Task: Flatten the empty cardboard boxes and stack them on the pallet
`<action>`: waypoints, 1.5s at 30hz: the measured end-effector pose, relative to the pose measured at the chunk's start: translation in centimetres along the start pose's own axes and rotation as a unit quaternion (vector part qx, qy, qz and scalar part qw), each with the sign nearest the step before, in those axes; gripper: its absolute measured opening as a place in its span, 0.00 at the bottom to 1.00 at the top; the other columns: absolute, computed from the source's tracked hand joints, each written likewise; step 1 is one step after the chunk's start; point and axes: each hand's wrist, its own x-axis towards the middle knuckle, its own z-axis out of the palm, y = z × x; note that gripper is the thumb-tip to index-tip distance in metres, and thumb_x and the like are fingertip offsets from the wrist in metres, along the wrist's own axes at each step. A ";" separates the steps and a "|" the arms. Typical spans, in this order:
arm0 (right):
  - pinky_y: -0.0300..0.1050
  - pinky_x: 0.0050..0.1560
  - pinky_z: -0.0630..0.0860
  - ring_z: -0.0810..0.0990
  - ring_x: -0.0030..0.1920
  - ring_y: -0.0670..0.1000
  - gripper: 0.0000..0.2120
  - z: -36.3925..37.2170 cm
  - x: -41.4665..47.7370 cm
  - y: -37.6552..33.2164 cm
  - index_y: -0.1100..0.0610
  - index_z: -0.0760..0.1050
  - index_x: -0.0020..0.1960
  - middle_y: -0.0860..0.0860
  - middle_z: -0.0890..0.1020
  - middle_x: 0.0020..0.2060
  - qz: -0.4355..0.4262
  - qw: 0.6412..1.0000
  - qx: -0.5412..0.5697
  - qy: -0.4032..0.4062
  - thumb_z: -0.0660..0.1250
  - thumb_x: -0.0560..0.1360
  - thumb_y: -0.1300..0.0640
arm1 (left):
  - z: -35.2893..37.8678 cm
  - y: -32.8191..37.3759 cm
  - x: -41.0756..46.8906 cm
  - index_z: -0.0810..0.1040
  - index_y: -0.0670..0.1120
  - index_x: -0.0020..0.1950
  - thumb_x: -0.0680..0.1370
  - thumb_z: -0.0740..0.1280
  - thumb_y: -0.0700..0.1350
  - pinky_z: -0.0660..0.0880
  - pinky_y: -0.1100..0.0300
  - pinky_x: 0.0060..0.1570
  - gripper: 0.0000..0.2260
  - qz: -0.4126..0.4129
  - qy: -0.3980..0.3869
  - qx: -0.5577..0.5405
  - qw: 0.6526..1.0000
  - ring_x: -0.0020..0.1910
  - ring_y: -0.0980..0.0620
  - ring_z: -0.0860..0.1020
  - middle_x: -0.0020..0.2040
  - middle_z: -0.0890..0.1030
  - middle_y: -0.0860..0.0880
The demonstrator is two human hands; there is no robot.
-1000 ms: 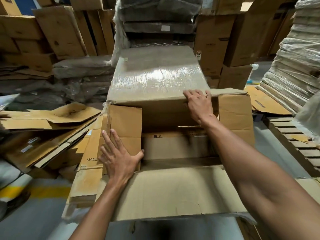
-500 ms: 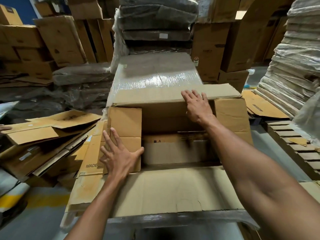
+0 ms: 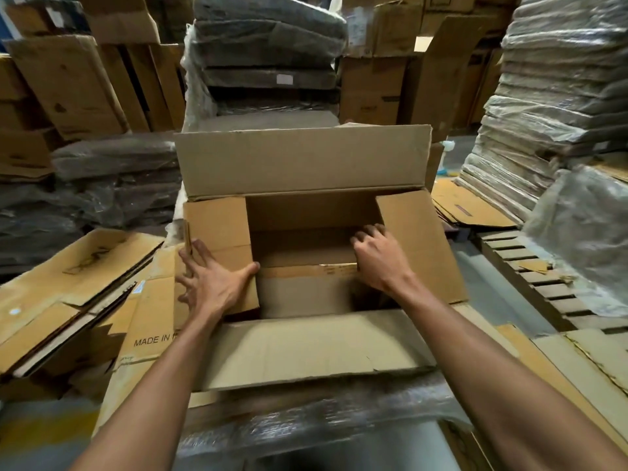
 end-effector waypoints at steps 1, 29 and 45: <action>0.55 0.79 0.54 0.68 0.75 0.59 0.19 0.3 -0.6 0.0 0.58 0.77 0.68 0.59 0.78 0.68 -0.004 0.999 -0.025 -0.036 0.66 0.79 0.55 | 0.0 0.1 0.0 0.32 0.53 0.81 0.71 0.70 0.71 0.54 0.28 0.73 0.57 -0.001 -0.001 -0.002 1.000 0.78 0.28 0.46 0.82 0.35 0.46; 0.64 0.78 0.42 0.38 0.82 0.58 0.53 4.5 -5.5 11.1 0.54 0.33 0.82 0.53 0.38 0.82 0.321 0.935 0.136 -0.068 0.71 0.75 0.59 | 0.0 0.7 -0.2 0.41 0.50 0.83 0.70 0.73 0.68 0.61 0.27 0.67 0.56 -0.001 0.007 0.007 1.000 0.76 0.27 0.53 0.83 0.42 0.46; 0.66 0.78 0.49 0.48 0.82 0.59 0.46 3.9 -4.5 12.8 0.56 0.50 0.81 0.56 0.51 0.82 0.285 0.952 0.113 -0.023 0.75 0.73 0.56 | -4.7 0.6 0.7 0.73 0.50 0.61 0.63 0.70 0.68 0.76 0.50 0.46 0.33 0.057 -0.116 -0.250 0.960 0.50 0.42 0.78 0.56 0.79 0.42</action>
